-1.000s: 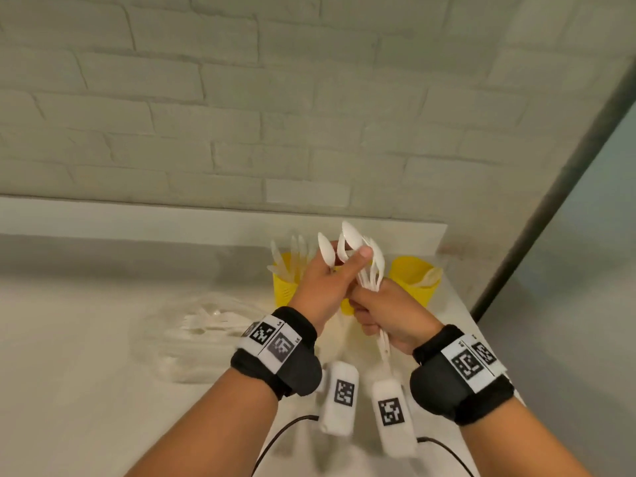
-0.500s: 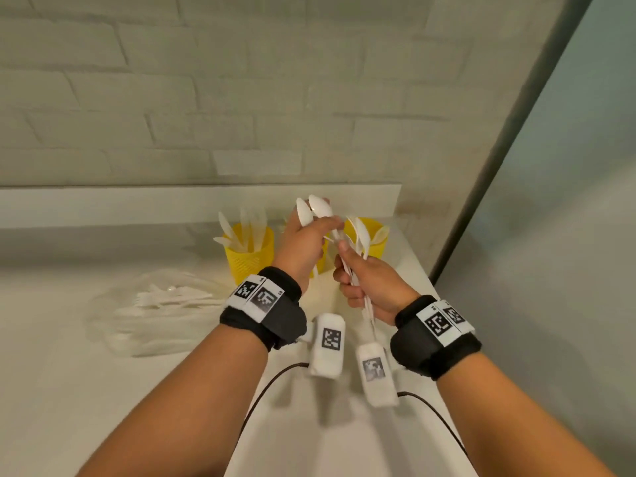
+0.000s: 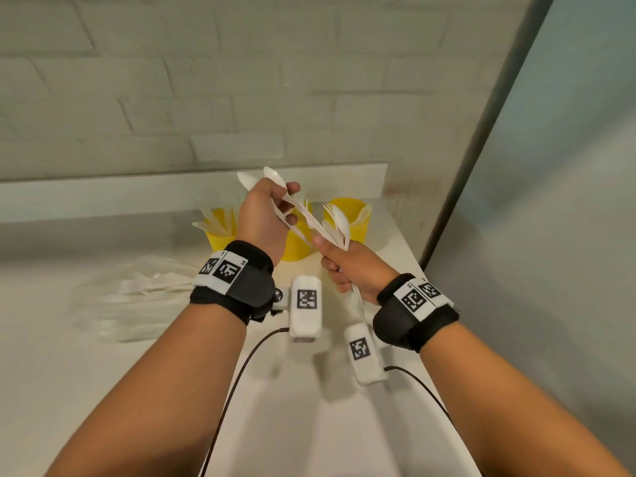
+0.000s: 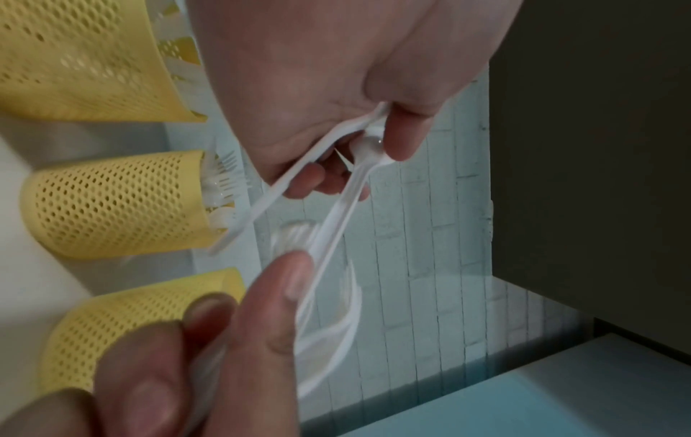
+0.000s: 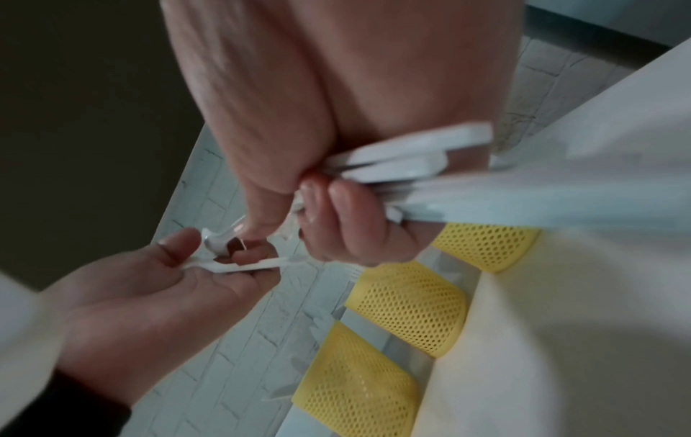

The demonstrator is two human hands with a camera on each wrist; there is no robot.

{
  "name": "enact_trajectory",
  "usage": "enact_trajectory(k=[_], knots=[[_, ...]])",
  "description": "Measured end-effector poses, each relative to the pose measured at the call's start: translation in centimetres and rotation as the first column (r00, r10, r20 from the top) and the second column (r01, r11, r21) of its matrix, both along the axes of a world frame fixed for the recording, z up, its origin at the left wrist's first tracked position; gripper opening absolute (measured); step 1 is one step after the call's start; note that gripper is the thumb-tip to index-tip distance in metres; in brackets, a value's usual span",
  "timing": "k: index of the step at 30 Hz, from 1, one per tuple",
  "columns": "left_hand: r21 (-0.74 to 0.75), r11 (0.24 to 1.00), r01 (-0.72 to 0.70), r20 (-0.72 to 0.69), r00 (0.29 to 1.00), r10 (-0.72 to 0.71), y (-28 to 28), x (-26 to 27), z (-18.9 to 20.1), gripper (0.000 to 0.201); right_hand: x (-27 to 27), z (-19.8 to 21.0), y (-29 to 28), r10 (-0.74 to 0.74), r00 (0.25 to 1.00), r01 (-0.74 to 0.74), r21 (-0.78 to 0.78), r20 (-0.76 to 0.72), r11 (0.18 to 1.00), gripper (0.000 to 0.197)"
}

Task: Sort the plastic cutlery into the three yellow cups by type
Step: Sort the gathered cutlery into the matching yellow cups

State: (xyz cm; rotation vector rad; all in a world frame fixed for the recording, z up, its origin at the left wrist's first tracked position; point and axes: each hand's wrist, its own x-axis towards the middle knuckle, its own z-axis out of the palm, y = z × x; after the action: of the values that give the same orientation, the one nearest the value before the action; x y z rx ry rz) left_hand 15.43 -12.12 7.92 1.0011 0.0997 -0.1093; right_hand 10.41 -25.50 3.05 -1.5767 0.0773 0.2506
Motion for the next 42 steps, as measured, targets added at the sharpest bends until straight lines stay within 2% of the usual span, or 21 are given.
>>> enact_trajectory(k=[2,5,6,8,10,11,14,16,17,20,23,25,29,31,34,36,38,42], knots=[[0.015,1.0,0.019,0.03,0.999,-0.019,0.4,-0.1,0.0,0.011,0.1,-0.2,-0.5,0.001,1.0,-0.001,-0.007,0.001,1.0,0.032],[0.193,0.981,-0.017,0.128,0.992,-0.008,0.3,-0.4,-0.7,0.023,0.4,-0.3,-0.8,0.008,1.0,-0.009,-0.061,-0.018,0.998,0.033],[0.212,0.976,-0.042,0.155,0.988,0.009,0.2,-0.5,-1.0,0.029,0.5,-0.3,-0.8,-0.001,1.0,-0.001,-0.076,-0.03,0.997,0.035],[0.14,0.989,-0.054,0.155,0.987,0.031,0.0,-0.6,-1.1,0.031,0.8,-0.5,-0.7,-0.034,0.998,0.029,-0.099,-0.048,0.995,0.039],[0.043,0.998,-0.04,0.15,0.988,0.033,0.1,-0.6,-1.0,0.024,1.1,-0.7,-0.5,-0.07,0.997,0.063,-0.131,-0.046,0.989,0.042],[0.059,0.998,-0.032,0.161,0.987,0.022,0.1,-0.7,-0.9,0.02,1.1,-0.8,-0.3,-0.096,0.995,0.091,-0.134,-0.033,0.987,0.042],[0.311,0.95,-0.016,0.192,0.98,-0.046,-0.1,-0.7,-1.3,0.011,1.3,-0.5,0.5,-0.179,0.983,0.184,-0.191,0.043,0.964,0.037],[0.52,0.854,0.017,0.149,0.983,-0.11,-0.7,-0.9,-2.0,0.025,1.7,-0.5,0.9,-0.198,0.971,0.23,-0.297,0.132,0.927,0.027],[0.593,0.804,0.034,0.13,0.982,-0.137,-1.0,-1.1,-2.4,0.035,1.8,-0.4,1.2,-0.198,0.965,0.247,-0.341,0.172,0.907,0.016],[0.672,0.739,0.043,0.141,0.973,-0.184,-2.1,-1.8,-3.1,0.045,1.9,-0.2,1.8,-0.186,0.952,0.278,-0.433,0.243,0.857,0.042],[0.621,0.783,0.028,0.138,0.98,-0.145,-2.2,-1.7,-2.9,0.027,1.5,0.1,1.6,-0.177,0.944,0.301,-0.502,0.28,0.811,0.043],[0.572,0.817,0.074,0.1,0.982,-0.16,-1.7,-1.5,-2.6,0.013,1.2,0.4,1.3,-0.182,0.936,0.312,-0.471,0.301,0.825,0.042],[0.448,0.864,0.228,0.065,0.956,-0.286,-0.7,-1.5,-2.3,0.014,1.2,0.7,1.3,-0.22,0.946,0.288,-0.307,0.239,0.907,0.038],[0.412,0.865,0.288,0.066,0.937,-0.343,-0.4,-1.6,-2.2,0.011,1.0,0.9,1.4,-0.211,0.954,0.255,-0.212,0.211,0.943,0.04],[0.367,0.868,0.334,0.059,0.923,-0.38,-0.2,-1.7,-1.9,0.006,0.7,1.3,1.6,-0.195,0.967,0.213,-0.104,0.166,0.971,0.032],[0.327,0.886,0.33,0.035,0.932,-0.36,-0.2,-1.7,-1.8,0.006,0.5,1.5,1.8,-0.163,0.978,0.17,-0.043,0.133,0.984,0.028],[0.29,0.914,0.285,0.017,0.953,-0.303,-0.1,-1.6,-1.7,0.01,0.4,1.7,2.0,-0.145,0.985,0.146,-0.004,0.095,0.989,0.015],[0.23,0.952,0.203,0.0,0.978,-0.209,0.2,-1.4,-1.7,0.016,0.6,1.6,2.2,-0.171,0.984,0.172,-0.013,0.039,0.985,0.018]])
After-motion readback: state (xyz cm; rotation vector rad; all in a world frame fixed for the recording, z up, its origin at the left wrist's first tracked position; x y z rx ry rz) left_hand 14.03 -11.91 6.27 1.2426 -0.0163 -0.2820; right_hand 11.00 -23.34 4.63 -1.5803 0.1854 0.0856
